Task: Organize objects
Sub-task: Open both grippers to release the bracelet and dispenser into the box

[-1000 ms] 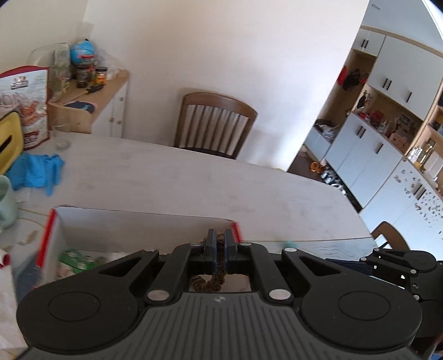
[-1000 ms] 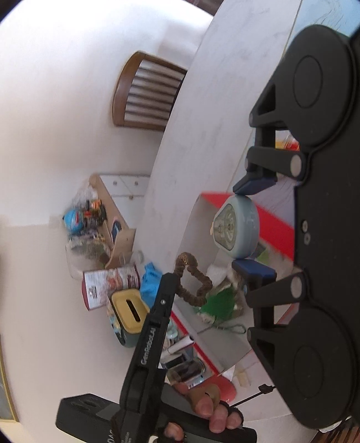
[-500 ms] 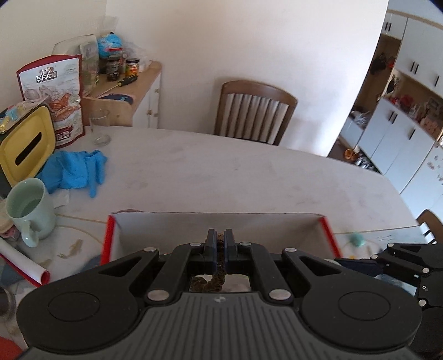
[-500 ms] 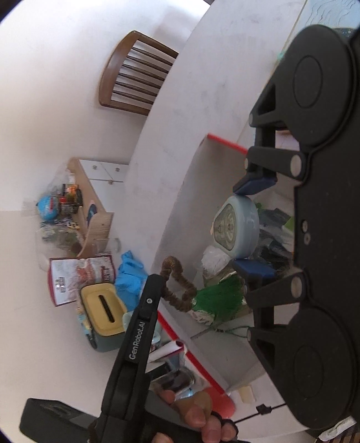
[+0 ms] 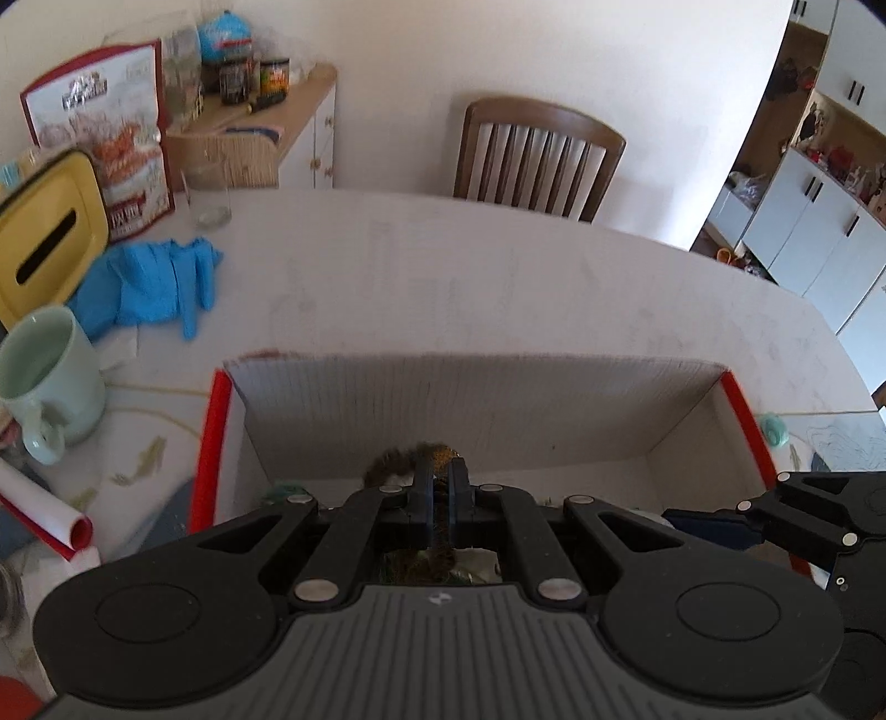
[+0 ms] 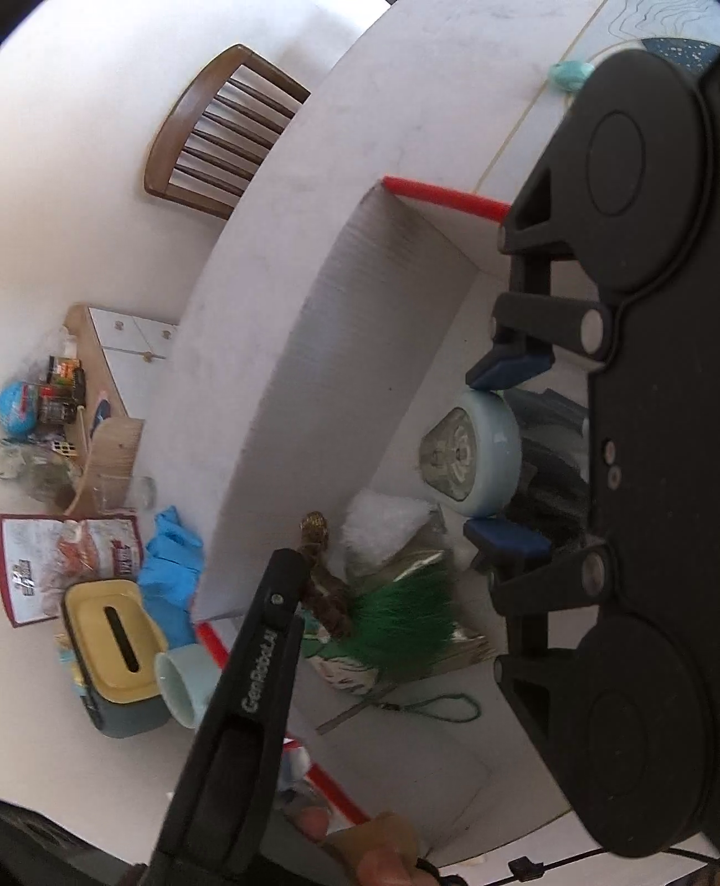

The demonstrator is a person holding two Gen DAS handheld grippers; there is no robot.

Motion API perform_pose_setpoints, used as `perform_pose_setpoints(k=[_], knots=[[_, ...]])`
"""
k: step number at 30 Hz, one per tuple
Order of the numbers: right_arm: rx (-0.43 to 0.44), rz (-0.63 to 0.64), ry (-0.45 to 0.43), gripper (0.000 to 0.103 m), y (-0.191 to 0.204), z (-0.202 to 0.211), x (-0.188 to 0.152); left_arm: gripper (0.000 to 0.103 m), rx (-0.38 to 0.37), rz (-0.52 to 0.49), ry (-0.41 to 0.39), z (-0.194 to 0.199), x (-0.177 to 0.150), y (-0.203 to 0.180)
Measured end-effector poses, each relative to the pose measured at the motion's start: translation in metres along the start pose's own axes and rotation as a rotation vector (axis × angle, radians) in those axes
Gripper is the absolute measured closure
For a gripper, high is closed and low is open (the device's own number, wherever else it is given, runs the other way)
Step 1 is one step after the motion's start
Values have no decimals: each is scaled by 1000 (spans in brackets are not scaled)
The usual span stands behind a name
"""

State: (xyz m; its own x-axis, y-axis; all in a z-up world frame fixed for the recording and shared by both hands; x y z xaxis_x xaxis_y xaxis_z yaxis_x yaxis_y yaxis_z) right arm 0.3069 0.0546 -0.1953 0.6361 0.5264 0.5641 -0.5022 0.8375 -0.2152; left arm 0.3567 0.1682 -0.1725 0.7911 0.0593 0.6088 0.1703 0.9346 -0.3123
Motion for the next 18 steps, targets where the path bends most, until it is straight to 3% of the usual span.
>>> perform_pose_setpoints(k=[13, 18], knots=[[-9, 23, -32, 53, 0, 2, -1, 98, -2, 26, 66, -16, -19, 0], [21, -5, -71, 45, -5, 15, 4, 98, 1, 20, 62, -15, -20, -4]])
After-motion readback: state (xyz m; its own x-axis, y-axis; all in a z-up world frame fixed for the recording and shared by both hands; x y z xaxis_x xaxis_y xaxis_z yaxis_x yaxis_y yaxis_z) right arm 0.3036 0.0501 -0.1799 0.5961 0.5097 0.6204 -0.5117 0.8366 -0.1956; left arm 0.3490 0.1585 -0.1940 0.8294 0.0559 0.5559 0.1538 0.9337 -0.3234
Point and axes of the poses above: each gripper's, at about its wrist camera, not at the fingertips, and z roughly against the way its jaws point, y to its left, x to its top, the point moved 9 cm from there along -z, roughly the way its jaws point, and after that the axes turned 13 degrees about -x, right-handed, at the moved point
